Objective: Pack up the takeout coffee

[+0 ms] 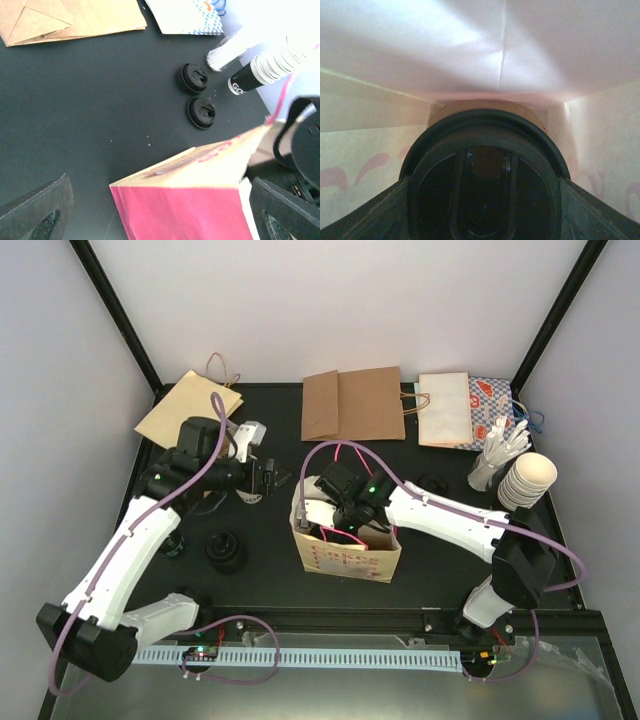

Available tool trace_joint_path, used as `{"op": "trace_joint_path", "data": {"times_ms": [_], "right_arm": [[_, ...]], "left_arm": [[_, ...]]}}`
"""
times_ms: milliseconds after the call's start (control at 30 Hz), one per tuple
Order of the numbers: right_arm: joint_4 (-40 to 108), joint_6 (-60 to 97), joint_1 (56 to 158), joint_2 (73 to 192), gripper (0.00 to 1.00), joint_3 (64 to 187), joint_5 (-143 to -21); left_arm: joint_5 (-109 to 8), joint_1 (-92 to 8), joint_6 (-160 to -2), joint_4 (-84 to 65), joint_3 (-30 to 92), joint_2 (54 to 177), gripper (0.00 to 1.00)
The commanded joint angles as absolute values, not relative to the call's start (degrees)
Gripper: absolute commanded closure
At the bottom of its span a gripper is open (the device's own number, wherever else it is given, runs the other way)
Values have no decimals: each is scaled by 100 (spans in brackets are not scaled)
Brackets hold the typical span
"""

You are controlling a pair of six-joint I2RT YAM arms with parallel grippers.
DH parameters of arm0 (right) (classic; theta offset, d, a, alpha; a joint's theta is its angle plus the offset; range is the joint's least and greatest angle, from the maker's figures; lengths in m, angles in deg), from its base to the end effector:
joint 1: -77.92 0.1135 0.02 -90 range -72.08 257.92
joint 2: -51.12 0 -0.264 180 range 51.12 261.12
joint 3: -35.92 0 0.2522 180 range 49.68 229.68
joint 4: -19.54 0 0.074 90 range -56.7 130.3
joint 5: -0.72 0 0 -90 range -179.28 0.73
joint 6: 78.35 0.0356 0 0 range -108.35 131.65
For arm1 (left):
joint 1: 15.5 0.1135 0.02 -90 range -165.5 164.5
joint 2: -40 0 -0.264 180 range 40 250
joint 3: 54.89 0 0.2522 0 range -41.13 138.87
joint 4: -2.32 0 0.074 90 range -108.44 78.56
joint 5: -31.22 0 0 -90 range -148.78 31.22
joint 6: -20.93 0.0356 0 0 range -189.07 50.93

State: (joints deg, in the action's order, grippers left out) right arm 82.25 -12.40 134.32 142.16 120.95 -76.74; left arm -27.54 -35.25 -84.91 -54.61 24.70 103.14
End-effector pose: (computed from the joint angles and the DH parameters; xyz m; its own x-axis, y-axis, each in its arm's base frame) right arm 0.1679 0.2667 0.2497 -0.1218 -0.9022 -0.4139 -0.9924 0.1171 0.0368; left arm 0.2027 -0.0924 0.3526 -0.7680 0.0278 -0.6399 0.4684 0.7058 -0.5315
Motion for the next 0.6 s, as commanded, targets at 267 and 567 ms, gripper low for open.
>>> {"op": "trace_joint_path", "data": {"times_ms": [267, 567], "right_arm": [[8766, -1001, 13601, 14434, 46, 11864, -8105], [8604, -721, 14012, 14268, 45, 11351, -9348]], "left_arm": [[-2547, -3550, -8364, -5281, 1777, 9363, 1], [-2518, -3554, -8379, -5204, 1672, 9260, 1]]}}
